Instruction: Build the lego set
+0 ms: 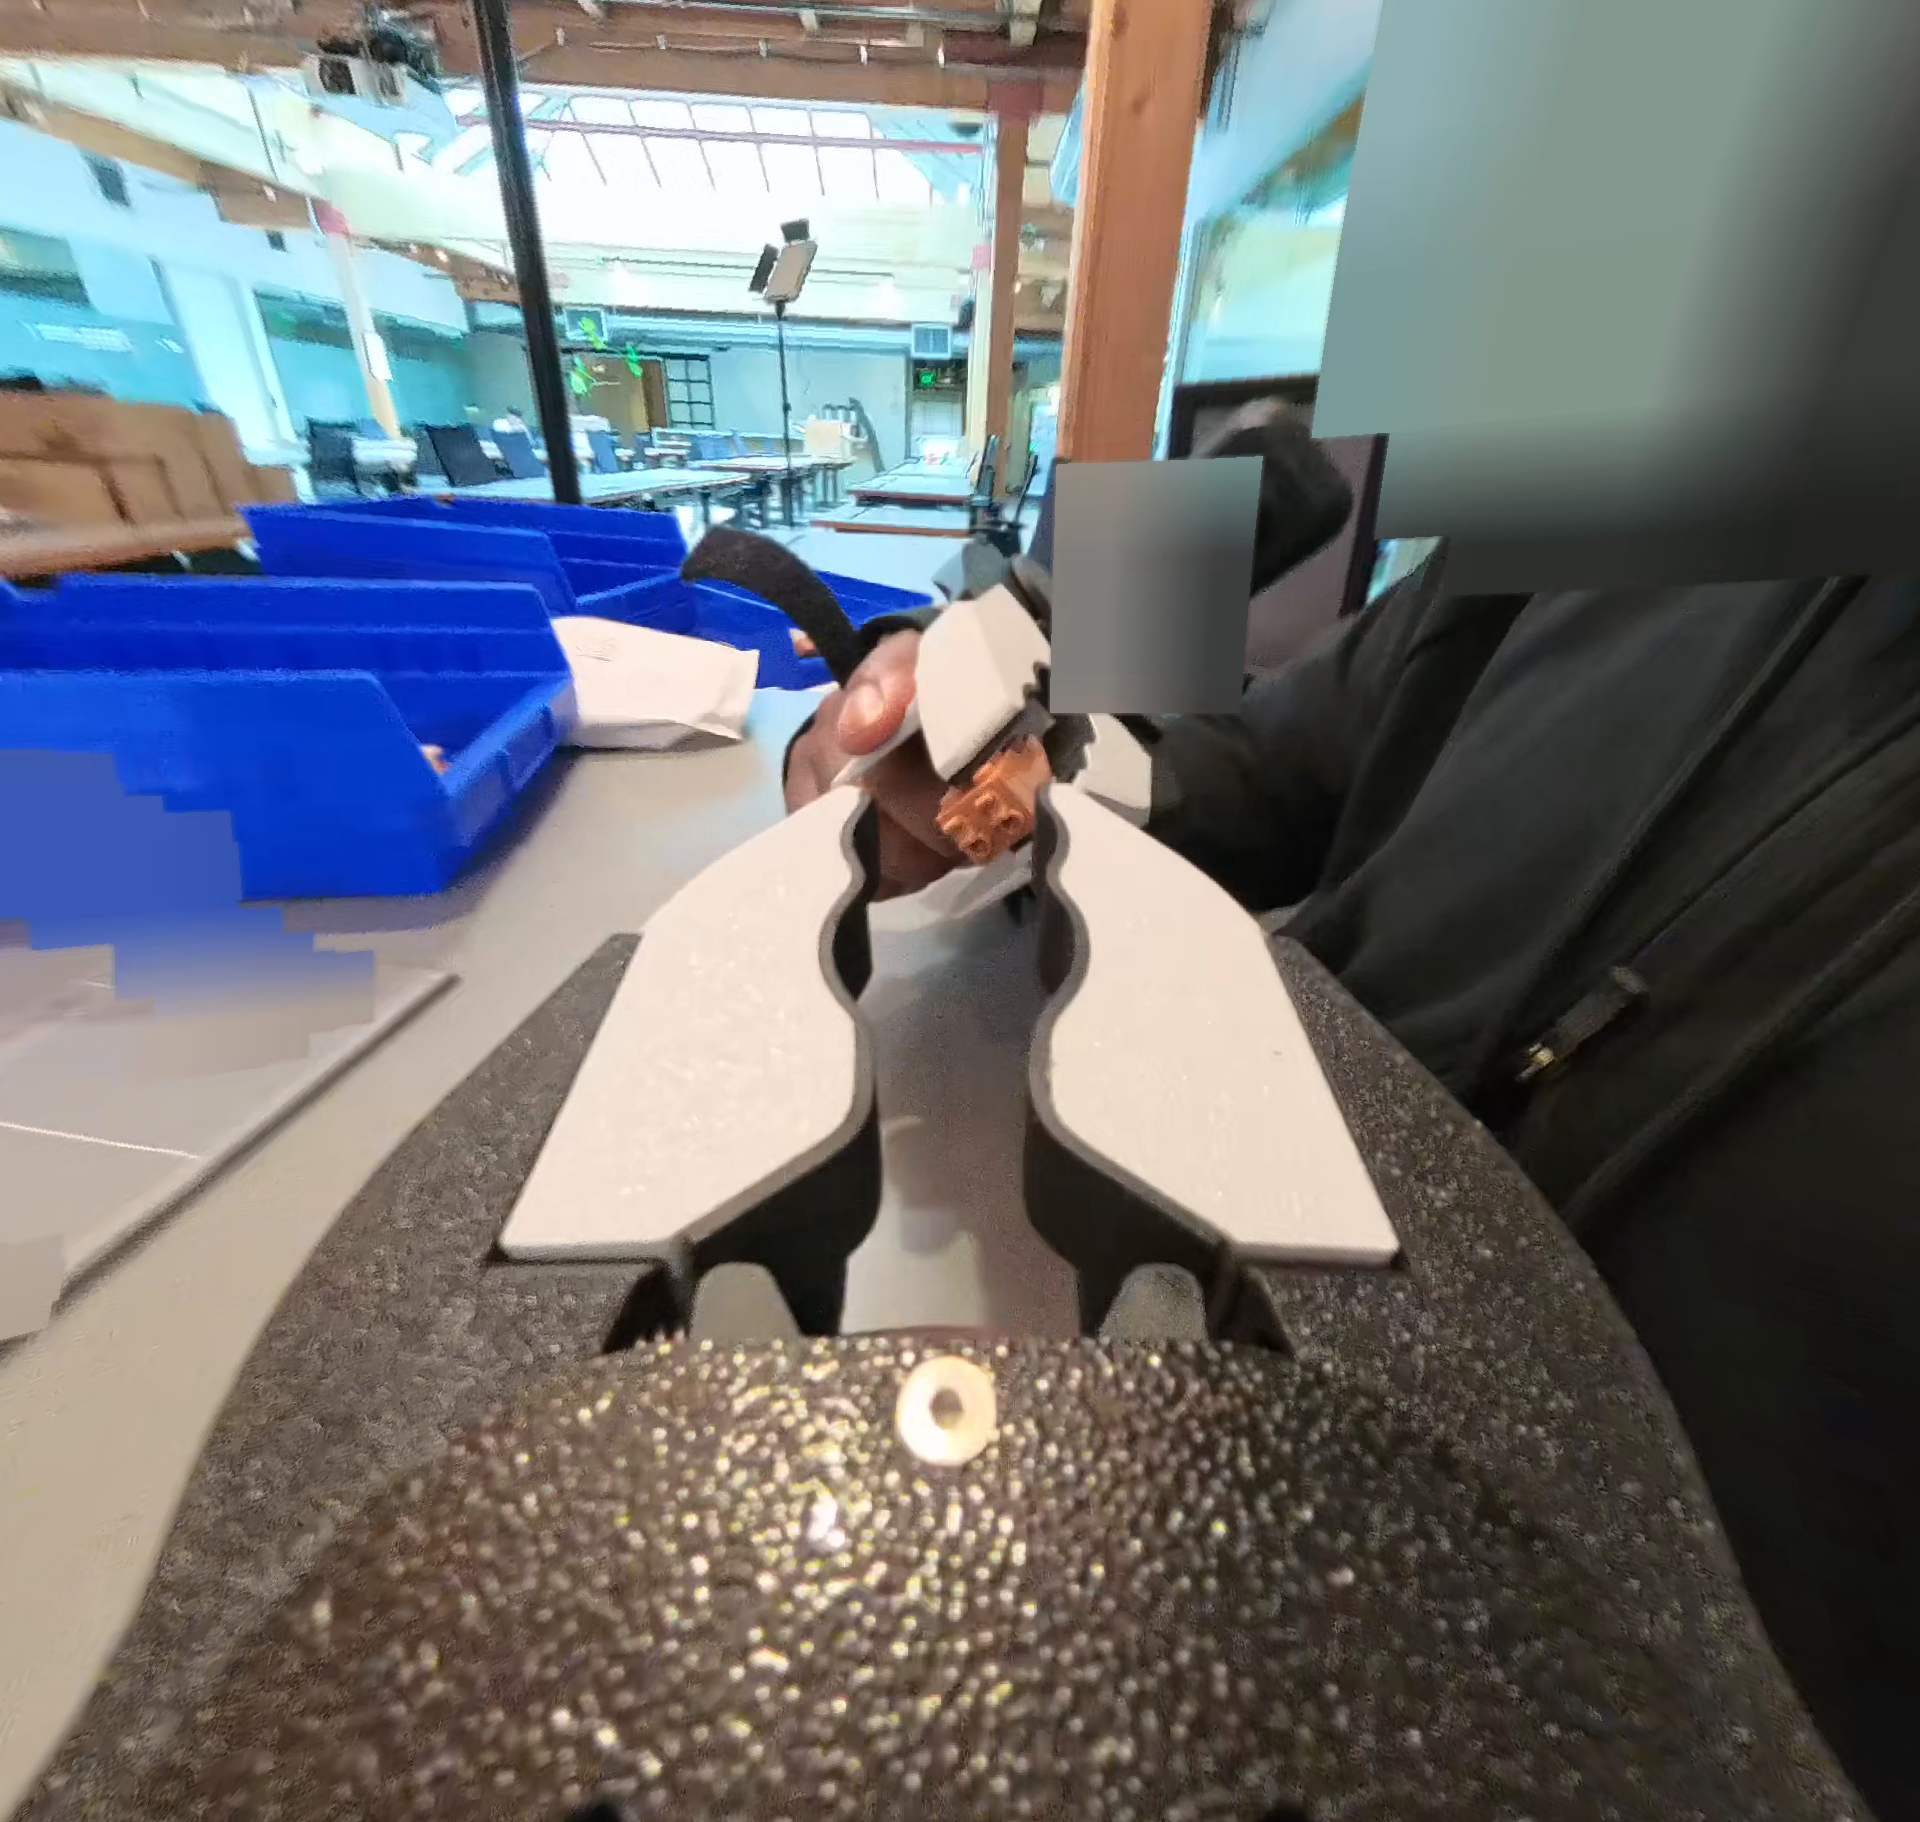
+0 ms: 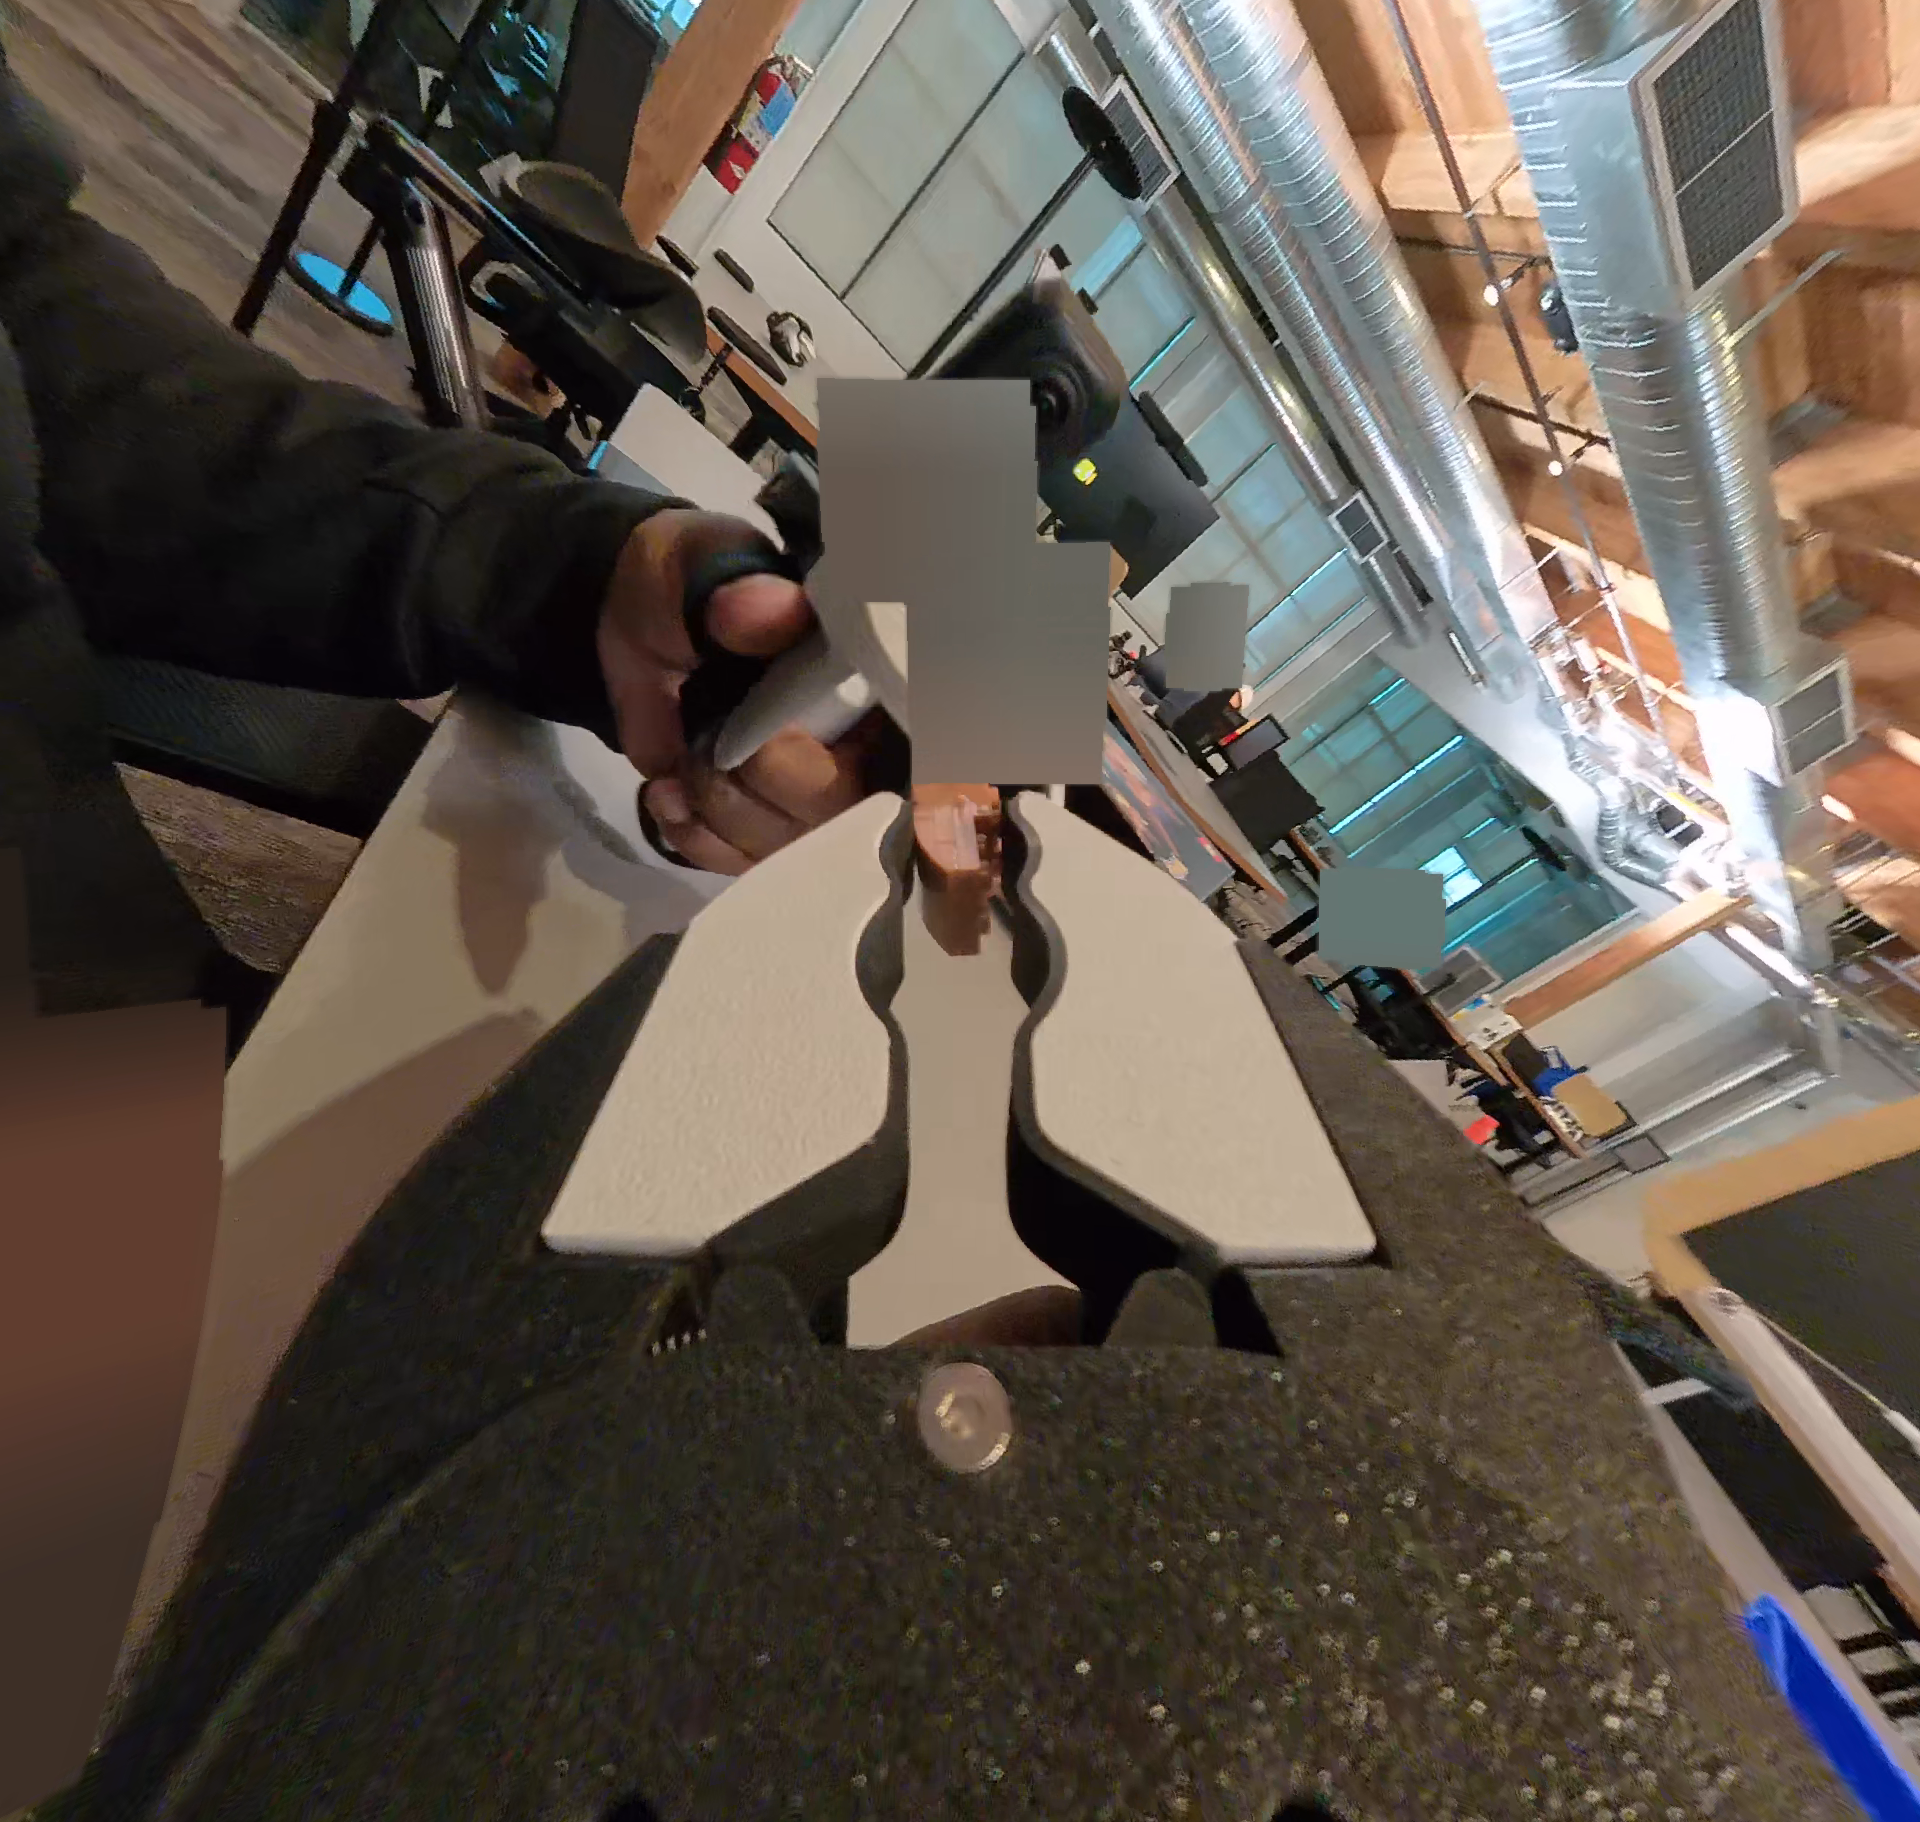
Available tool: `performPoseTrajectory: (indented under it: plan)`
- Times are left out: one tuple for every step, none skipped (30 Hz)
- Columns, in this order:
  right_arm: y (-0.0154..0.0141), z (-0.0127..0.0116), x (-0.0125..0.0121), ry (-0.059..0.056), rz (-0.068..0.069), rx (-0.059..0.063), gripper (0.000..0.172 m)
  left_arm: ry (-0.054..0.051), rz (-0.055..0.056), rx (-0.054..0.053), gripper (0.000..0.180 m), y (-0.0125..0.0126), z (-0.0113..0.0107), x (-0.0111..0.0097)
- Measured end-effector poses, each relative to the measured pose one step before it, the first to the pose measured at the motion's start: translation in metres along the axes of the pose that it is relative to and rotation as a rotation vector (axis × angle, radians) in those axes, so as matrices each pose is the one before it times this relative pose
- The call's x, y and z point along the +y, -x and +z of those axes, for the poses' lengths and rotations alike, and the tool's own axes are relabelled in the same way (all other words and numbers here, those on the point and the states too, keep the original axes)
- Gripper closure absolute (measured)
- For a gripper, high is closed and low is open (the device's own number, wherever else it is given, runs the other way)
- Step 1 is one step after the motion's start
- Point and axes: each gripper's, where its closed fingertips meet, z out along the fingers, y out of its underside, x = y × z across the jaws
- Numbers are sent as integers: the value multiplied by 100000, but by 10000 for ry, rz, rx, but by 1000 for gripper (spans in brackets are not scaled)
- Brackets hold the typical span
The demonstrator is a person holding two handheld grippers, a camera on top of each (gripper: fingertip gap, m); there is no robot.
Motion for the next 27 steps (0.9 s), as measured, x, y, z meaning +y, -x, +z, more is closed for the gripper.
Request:
performPoseTrajectory:
  plan:
    - [-38, 24, 42, 32, -117, 75, 156, -37, -602, 78, 153, 155, -14, 78]
    - [-42, -1, -4, 3, -91, 54, 156, 77, -522, 85, 153, 92, 41, 237]
    - [8, 14, 8, -1, -51, 3, 156, 130, -421, 129, 153, -29, 87, 311]
    - [-1, 12, 54, 27, -43, 8, 156, 107, -342, 159, 153, -108, 130, 286]
    - [-15, 15, 49, 29, -72, 30, 156, 68, -309, 138, 153, -97, 147, 234]
    - [13, 8, 27, 15, -85, 24, 156, 0, -278, 110, 153, -59, 135, 109]
    - [34, 26, 53, 33, -86, 16, 156, -14, -236, 142, 153, -103, 128, 93]
    - [38, 46, 71, 50, -111, 14, 156, 1, -256, 139, 154, -79, 122, 107]
    - [67, 44, 58, 44, -136, 11, 156, 40, -275, 117, 154, -28, 131, 154]
    - [77, 47, 25, 27, -123, 5, 156, 66, -249, 86, 154, 18, 123, 144]
    - [97, 41, 37, 31, -106, -17, 156, 34, -184, 84, 154, -25, 96, 64]
    - [61, 42, 56, 39, -98, -2, 156, -6, -137, 88, 156, -68, 55, 0]
    - [44, 25, 47, 36, -98, 13, 156, -7, -76, 144, 161, -172, 15, 4]
    - [13, -5, -35, -27, -78, 15, 156, -46, -59, 38, 163, -32, -5, -25]
    - [15, 8, 12, 8, -49, 10, 156, -3, -27, 25, 163, -5, -14, 16]
    - [-22, 17, 10, 11, -47, 33, 156, -20, -11, 16, 163, 2, -12, -22]
    - [-82, 25, 47, 43, -67, 83, 155, -55, 8, -6, 164, 26, -33, -64]
    - [-108, 21, 84, 78, -92, 104, 153, -55, 2, -1, 164, 17, -20, -76]
    - [-93, -11, 63, 66, -89, 85, 149, -28, 9, 14, 164, -13, -21, -41]
    - [-73, -65, 7, 29, -88, 61, 148, -36, 35, 18, 164, -15, -30, -47]
    - [-135, -122, -56, -1, -129, 114, 148, -51, 58, 3, 164, -20, -55, -77]
    - [-201, -132, -69, -3, -154, 154, 147, -41, 128, 2, 164, -18, -59, -75]
    - [-142, -102, -55, 12, -130, 96, 147, -11, 232, -85, 165, 74, -59, -39]
    - [-57, -48, -9, 31, -130, 32, 147, 37, 208, -114, 164, 96, -29, 7]
    - [60, -4, -7, 23, -146, -16, 148, 65, 61, -2, 164, -21, 21, 44]
    - [146, 35, 12, 19, -132, -48, 148, 73, -13, 50, 164, -60, 53, 104]
    - [227, 75, 67, 63, -107, -93, 150, 88, -15, 27, 164, -28, 75, 125]
